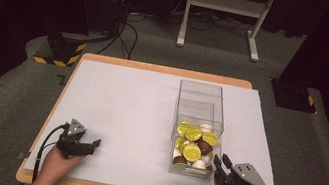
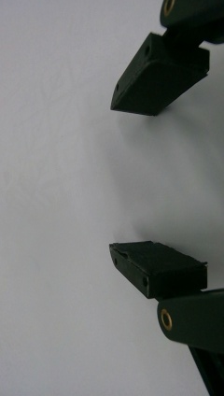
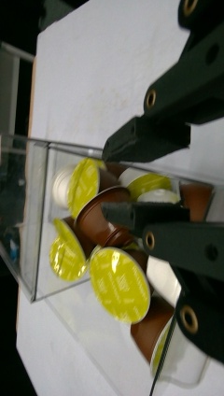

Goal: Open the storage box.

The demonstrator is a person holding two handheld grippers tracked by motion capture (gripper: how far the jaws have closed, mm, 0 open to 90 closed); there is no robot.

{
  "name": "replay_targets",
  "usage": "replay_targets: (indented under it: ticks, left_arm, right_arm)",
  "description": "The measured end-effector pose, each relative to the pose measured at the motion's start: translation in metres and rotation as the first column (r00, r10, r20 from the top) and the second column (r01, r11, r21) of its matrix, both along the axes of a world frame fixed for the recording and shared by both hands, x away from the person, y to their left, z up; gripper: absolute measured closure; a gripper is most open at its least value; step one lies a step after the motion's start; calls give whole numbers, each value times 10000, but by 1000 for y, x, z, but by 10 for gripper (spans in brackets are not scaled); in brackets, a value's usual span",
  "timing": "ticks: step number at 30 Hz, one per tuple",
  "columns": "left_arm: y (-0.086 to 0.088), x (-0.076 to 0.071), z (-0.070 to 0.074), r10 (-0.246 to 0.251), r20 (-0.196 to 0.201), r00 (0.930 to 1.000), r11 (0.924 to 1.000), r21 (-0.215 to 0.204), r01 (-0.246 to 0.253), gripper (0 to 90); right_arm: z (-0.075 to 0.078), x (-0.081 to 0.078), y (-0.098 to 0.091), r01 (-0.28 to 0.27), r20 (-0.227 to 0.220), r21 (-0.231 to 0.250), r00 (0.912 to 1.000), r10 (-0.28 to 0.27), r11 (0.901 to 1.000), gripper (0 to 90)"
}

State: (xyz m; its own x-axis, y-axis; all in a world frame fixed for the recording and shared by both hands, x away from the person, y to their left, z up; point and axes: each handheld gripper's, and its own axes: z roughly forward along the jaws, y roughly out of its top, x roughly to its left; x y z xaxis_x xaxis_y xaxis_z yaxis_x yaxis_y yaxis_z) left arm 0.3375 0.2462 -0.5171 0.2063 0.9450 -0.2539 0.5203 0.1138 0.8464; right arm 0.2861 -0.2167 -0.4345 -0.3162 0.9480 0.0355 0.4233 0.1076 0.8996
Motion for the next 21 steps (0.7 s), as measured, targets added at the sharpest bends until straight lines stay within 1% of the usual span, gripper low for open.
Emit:
replay_targets:
  ticks: [1, 2, 4, 6, 7, 8, 9, 13, 18, 19, 21]
  left_arm:
    - [0, 0, 0, 6, -2, 10000, 10000, -17, -6, 263]
    - [0, 0, 0, 5, 5, 10000, 10000, -7, -5, 263]
    - [0, 0, 0, 0, 2, 10000, 10000, -3, 0, 263]
    - [0, 0, 0, -2, 0, 10000, 10000, -5, 2, 263]
    - [0, 0, 0, -27, -2, 10000, 10000, 24, 27, 263]
    - [0, 0, 0, -29, -5, 10000, 10000, 25, 29, 263]
    - [0, 0, 0, -31, 2, 10000, 10000, 31, 31, 263]
    - [1, 0, 0, -38, 3, 10000, 10000, 39, 38, 263]
    - [1, 0, 0, -50, -4, 10000, 10000, 32, 50, 262]
    - [1, 0, 0, -108, -52, 9999, 9999, 105, 109, 263]
    - [1, 0, 0, -48, -4, 10000, 10000, 18, 48, 263]
  right_arm:
    - [5, 3, 1, -322, -56, 75, 9995, 323, 9995, 630]
    - [5, 3, 1, -322, -56, 75, 9995, 323, 9995, 630]
    - [10, 7, 3, -713, -249, 28, 9971, 714, 9974, 595]
    - [12, 12, 7, -976, -418, 27, 9943, 976, 9952, 559]
    - [14, 17, 11, -1155, -638, -57, 9913, 1149, 9933, 501]
    - [14, 17, 11, -1155, -638, -57, 9913, 1149, 9933, 501]
    - [15, 19, 14, -1219, -773, -70, 9896, 1210, 9925, 476]
    - [18, 24, 24, -1569, -1019, -255, 9829, 1535, 9873, 415]
    - [19, 28, 29, -1707, -1041, -318, 9805, 1666, 9848, 405]
    - [19, 28, 29, -1719, -1026, -337, 9805, 1677, 9845, 405]
    - [19, 29, 29, -1735, -1064, -348, 9799, 1690, 9842, 403]
